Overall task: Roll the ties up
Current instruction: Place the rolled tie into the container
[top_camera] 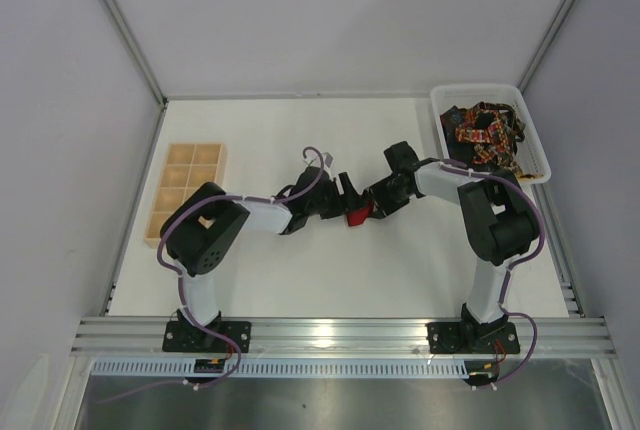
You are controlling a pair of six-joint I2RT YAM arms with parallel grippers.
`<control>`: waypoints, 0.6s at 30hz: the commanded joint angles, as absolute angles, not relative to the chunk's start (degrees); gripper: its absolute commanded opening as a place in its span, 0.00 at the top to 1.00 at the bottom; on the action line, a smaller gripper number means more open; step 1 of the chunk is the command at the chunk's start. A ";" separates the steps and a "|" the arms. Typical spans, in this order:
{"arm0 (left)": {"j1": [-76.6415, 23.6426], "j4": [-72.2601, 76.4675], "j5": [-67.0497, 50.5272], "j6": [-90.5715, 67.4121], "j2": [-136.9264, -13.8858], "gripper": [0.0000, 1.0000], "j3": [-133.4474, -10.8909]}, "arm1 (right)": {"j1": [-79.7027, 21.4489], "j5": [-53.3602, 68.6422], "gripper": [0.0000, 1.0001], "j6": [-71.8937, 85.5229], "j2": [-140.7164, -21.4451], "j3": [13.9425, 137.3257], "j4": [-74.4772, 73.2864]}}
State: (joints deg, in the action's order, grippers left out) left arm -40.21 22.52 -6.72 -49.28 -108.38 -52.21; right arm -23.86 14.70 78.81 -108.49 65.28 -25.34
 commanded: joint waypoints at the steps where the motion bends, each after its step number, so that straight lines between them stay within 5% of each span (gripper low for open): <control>1: -40.60 17.83 -0.53 -45.35 -110.05 0.21 -49.41 | -23.99 9.23 0.53 76.64 -112.67 63.81 -28.65; 18: -40.61 31.11 -5.98 -44.03 -109.60 0.28 -45.62 | -24.17 7.83 0.53 76.64 -110.83 64.25 -32.87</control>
